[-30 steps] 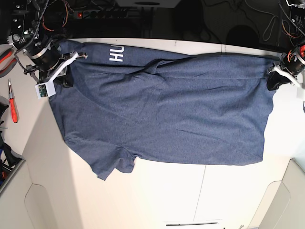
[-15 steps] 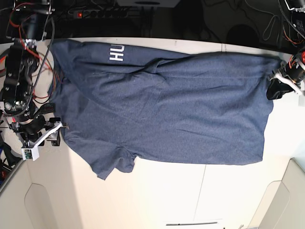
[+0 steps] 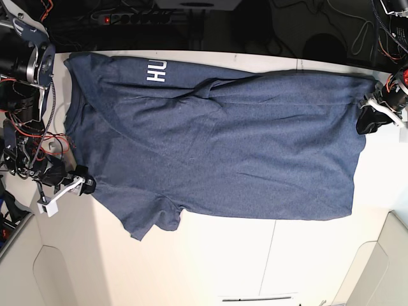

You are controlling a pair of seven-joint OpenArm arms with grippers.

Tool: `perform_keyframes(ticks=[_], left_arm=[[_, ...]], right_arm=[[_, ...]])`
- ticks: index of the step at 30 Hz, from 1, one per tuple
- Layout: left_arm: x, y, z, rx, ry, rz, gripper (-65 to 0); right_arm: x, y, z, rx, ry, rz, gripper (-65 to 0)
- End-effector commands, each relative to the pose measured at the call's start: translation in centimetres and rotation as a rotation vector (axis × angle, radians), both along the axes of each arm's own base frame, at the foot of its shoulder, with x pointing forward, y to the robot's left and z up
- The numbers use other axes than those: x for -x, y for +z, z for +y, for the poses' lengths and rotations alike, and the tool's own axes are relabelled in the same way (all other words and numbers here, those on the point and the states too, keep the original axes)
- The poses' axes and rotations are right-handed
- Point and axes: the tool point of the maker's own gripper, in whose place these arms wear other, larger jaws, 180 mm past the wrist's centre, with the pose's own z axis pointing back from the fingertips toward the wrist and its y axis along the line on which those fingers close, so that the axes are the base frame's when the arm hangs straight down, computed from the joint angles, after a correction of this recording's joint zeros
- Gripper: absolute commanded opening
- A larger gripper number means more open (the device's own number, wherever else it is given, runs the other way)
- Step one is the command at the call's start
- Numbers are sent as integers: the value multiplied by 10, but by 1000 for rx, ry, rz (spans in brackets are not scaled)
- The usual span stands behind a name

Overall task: Layout the t-shirt on the table in an organized manner, then fold the t-shirt properly
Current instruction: 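Release the edge and move the right gripper along the shirt side to the hem, then move the left gripper down the shirt side and grasp the hem corner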

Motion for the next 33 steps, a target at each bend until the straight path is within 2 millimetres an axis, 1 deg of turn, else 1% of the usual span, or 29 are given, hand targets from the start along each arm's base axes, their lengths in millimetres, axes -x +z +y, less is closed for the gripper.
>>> perform_keyframes(ticks=[1,7,8,9,11,12,14,16,18,21,22,23,25,28,30,33], left_arm=[[-9,17,7,-16,-1,-56,-484],[-10,17,7,-16,0,-60,-484],[-11,19,8,-16,5,-74,-484],[-13,21,9,-16,9,-89,-484],[-18,28,11,-16,23,-135,-484],[-21,34,12,-17,34,-170,-484],[-33,47,17,-51,47,-246,-484],[-53,61,27,-149,52,-298,-484],[-76,78,53,-251,159,-333,-484],[-109,109,74,-296,245,-390,-484],[-119,113,80,-300,265,-388,-483],[-128,112,89,-303,296,-371,-482],[-145,98,102,-294,329,-305,-463],[-162,58,104,-261,316,-176,-421],[-165,30,100,-223,319,-110,-421],[-165,0,89,-162,323,-53,-421]], right_arm=[[-16,18,-3,-1,0,-54,-305],[-16,15,12,-23,10,-51,-311],[-16,15,13,-25,11,-51,-343],[-16,15,13,-25,11,-52,-402],[-17,15,12,-25,9,-56,-593],[-17,15,12,-26,7,-59,-650],[-16,14,12,-25,7,-57,-650],[-15,13,13,-32,4,-56,-650],[-14,13,13,-38,1,-56,-650],[-14,13,14,-50,-3,-58,-650],[-14,14,15,-60,-8,-62,-650],[-15,15,15,-67,-12,-64,-650],[-15,15,16,-70,-13,-66,-650],[-15,15,15,-70,-13,-65,-650],[-15,15,16,-70,-13,-65,-650],[-15,15,16,-69,-12,-63,-650]])
